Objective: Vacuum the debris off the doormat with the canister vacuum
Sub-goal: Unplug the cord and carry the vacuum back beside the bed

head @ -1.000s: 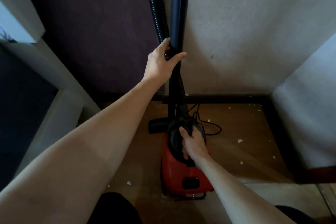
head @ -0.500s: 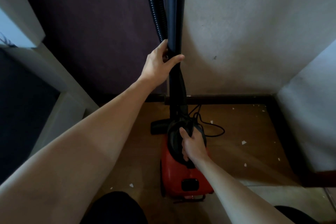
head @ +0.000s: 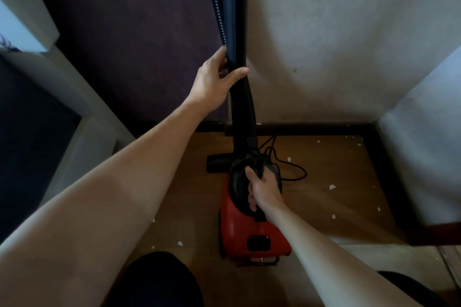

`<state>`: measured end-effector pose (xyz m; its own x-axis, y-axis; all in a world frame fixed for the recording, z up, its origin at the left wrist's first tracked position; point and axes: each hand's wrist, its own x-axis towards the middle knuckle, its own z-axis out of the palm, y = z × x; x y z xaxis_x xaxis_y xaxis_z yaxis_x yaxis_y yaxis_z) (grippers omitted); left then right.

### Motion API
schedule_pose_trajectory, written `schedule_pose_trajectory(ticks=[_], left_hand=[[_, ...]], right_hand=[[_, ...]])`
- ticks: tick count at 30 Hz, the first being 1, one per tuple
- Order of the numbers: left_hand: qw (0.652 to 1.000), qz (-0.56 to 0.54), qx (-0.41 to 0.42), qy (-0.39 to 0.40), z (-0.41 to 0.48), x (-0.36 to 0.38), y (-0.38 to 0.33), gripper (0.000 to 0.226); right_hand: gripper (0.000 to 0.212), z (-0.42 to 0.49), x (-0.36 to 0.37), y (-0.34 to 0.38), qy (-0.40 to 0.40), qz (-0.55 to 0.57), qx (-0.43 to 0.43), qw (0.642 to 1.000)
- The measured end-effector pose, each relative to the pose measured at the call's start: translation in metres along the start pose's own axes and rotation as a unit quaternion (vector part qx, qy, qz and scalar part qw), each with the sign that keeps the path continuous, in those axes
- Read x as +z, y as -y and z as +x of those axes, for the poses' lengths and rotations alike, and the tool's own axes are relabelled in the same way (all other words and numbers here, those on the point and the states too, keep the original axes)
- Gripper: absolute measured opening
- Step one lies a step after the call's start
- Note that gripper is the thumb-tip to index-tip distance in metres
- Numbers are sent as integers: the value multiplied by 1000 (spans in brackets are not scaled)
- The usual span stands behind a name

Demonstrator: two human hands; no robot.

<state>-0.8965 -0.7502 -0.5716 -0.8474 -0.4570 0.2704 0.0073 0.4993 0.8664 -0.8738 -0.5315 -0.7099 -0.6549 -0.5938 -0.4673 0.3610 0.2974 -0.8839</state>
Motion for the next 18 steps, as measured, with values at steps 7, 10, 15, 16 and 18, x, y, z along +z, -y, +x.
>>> schedule_pose_trajectory(ticks=[7, 10, 15, 16, 18], left_hand=[[998, 3, -53, -46, 1, 13, 0, 51], [999, 9, -45, -29, 3, 14, 0, 48], [997, 7, -67, -41, 4, 18, 8, 63], [996, 8, -73, -47, 4, 19, 8, 70], [995, 12, -79, -57, 5, 18, 9, 80]], right_hand=[[20, 3, 3, 1, -5, 16, 8, 1000], [12, 2, 1, 0, 8, 28, 8, 1000], [13, 6, 5, -2, 2, 28, -11, 1000], [14, 7, 6, -2, -7, 18, -16, 1000], [16, 10, 8, -2, -25, -11, -24, 999]])
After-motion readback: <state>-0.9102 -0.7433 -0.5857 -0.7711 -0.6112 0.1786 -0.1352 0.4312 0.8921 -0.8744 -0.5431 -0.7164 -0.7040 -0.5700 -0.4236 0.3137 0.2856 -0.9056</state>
